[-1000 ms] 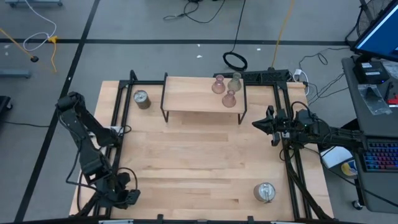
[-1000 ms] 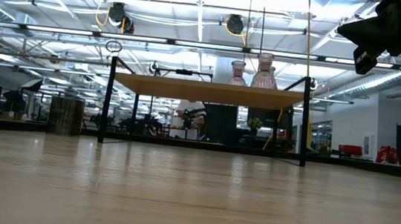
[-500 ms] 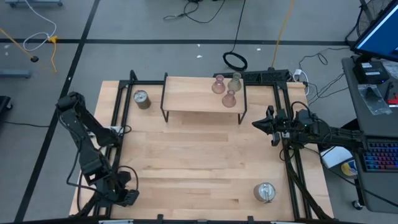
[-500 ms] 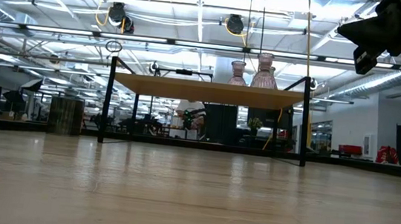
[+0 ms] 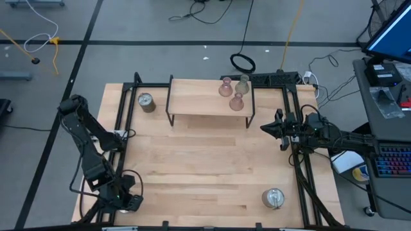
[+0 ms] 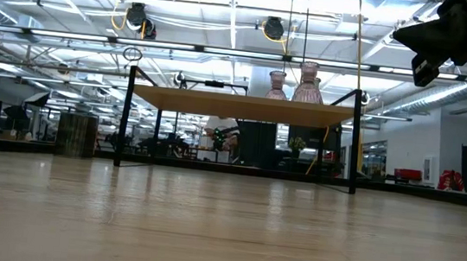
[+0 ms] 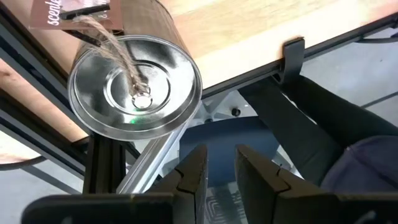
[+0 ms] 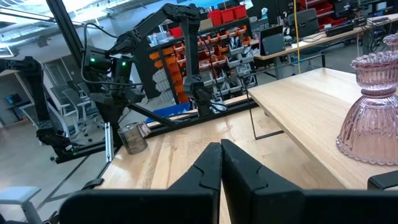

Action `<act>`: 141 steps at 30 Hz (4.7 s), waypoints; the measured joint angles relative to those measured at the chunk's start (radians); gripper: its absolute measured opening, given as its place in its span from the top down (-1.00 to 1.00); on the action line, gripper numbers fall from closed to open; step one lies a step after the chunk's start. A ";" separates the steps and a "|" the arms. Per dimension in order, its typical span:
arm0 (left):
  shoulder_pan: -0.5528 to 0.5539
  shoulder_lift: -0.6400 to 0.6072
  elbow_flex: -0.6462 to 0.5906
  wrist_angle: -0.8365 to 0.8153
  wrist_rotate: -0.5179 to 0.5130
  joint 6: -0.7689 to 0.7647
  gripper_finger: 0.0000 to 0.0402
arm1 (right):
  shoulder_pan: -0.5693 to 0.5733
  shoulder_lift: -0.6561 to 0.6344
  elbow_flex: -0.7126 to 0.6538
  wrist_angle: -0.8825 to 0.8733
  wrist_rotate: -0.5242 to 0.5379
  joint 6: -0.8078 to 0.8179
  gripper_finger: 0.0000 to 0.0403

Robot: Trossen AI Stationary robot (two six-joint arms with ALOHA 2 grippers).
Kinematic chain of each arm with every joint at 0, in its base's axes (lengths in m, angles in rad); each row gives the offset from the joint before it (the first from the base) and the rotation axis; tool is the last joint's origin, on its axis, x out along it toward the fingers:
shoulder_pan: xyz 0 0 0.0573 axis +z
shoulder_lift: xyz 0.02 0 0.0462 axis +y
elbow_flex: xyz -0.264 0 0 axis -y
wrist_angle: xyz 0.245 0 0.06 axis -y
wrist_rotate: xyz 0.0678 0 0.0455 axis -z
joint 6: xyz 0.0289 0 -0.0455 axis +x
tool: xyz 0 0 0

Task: Pick & Place candle stick holders
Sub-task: Put the bottom left silver scented candle on the shelf

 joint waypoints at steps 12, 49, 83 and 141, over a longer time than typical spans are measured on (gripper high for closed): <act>-0.002 0.074 0.000 0.021 0.108 -0.119 0.60 | 0.000 0.000 0.000 0.000 0.001 0.000 1.00; -0.014 0.069 0.000 -0.103 0.080 -0.069 0.60 | -0.001 0.000 0.001 0.000 0.005 0.011 1.00; -0.035 0.069 0.000 -0.146 0.080 -0.042 -0.01 | -0.001 0.000 0.001 0.000 0.006 0.007 1.00; -0.023 0.127 0.001 -0.094 0.026 -0.022 0.20 | -0.001 0.000 0.000 0.009 0.006 0.003 1.00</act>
